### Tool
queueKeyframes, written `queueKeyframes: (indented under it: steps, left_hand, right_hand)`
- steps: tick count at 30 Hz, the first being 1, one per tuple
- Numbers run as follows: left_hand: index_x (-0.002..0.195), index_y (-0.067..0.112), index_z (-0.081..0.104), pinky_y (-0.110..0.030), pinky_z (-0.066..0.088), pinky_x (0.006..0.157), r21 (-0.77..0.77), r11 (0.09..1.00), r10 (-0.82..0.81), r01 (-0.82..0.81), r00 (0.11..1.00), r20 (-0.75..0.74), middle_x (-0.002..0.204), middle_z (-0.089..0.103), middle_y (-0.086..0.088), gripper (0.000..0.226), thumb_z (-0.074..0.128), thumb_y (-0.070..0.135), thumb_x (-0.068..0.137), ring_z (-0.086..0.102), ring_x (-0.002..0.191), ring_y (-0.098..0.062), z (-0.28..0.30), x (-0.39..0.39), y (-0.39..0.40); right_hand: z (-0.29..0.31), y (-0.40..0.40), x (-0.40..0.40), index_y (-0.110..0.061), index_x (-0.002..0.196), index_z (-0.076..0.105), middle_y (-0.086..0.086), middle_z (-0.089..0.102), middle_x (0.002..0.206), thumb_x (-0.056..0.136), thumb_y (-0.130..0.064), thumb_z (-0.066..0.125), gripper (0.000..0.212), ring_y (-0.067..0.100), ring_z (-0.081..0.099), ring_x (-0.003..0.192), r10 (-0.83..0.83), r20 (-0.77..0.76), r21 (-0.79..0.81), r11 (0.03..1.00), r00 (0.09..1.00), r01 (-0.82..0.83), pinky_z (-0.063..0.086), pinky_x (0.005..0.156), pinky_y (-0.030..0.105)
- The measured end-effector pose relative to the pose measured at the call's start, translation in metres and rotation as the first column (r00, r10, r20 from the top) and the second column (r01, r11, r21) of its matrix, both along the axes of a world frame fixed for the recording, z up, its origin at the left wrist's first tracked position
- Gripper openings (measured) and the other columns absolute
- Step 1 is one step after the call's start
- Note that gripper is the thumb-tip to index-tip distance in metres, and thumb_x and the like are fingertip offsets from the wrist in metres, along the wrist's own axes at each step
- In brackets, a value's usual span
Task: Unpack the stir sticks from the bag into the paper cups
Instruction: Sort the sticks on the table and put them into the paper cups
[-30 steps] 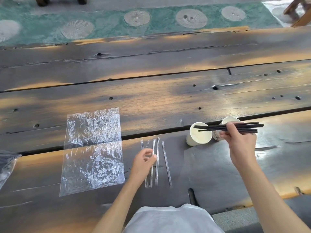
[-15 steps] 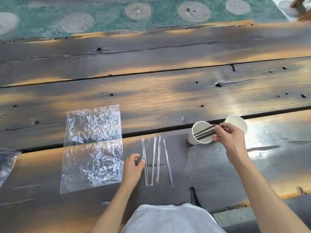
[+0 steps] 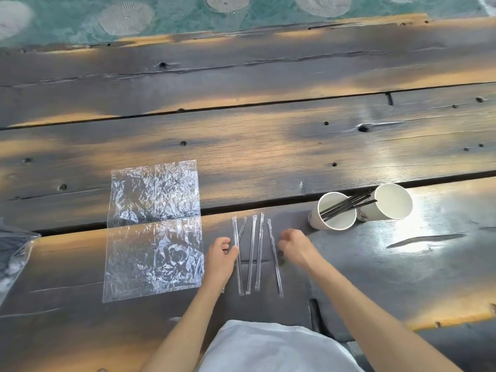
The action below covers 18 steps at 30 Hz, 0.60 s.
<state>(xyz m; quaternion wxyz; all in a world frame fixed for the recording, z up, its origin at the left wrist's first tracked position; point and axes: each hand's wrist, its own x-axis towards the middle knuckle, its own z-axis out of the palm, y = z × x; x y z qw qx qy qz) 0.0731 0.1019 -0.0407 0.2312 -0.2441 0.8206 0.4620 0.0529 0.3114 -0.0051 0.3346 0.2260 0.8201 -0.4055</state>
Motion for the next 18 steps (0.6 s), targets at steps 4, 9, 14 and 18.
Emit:
queueKeyframes:
  steps: [4,9,14,18]
  left_hand:
    - [0.130,0.015,0.057,-0.042,0.050,0.099,0.020,1.000,-0.010,0.009,0.998,0.059,0.122,0.062,-0.001,0.038,0.060,0.026,0.094,0.061,0.108,-0.018,-0.003,-0.002,0.003]
    - [0.123,0.008,0.067,-0.040,0.055,0.095,0.185,0.978,0.075,-0.100,0.987,0.139,0.114,0.072,-0.011,0.032,0.063,0.011,0.091,0.068,0.101,-0.021,-0.010,-0.004,0.016]
    - [0.075,0.010,0.075,-0.036,0.051,0.067,0.202,0.978,0.026,-0.053,0.990,0.136,0.077,0.075,-0.018,0.016,0.064,0.006,0.085,0.062,0.067,-0.020,-0.015,0.005,0.028]
    - [0.073,0.012,0.076,-0.035,0.049,0.057,0.144,0.989,0.002,-0.013,0.997,0.077,0.067,0.074,-0.004,0.012,0.070,0.013,0.083,0.060,0.060,-0.015,-0.015,0.006,0.030]
  right_hand:
    - [-0.023,-0.019,-0.003,-0.014,0.077,0.048,0.009,0.049,0.072,0.085,-0.009,0.044,0.010,0.022,0.047,0.060,-0.176,0.161,-0.072,0.979,0.971,0.189,0.042,0.045,0.024]
    - [-0.037,-0.042,-0.006,0.007,0.097,0.066,0.019,0.071,0.085,0.087,0.004,0.054,0.017,0.020,0.062,0.068,-0.290,0.166,-0.176,0.932,0.942,0.318,0.059,0.074,0.036]
    - [-0.046,-0.057,0.000,-0.003,0.067,0.070,0.014,0.069,0.069,0.077,-0.005,0.057,0.017,0.026,0.067,0.070,-0.257,0.146,-0.221,0.933,0.955,0.284,0.060,0.079,0.045]
    - [-0.043,-0.060,0.005,0.003,0.086,0.071,0.024,0.075,0.089,0.085,-0.008,0.071,0.010,0.033,0.075,0.087,-0.257,0.127,-0.299,0.911,0.958,0.284,0.061,0.085,0.043]
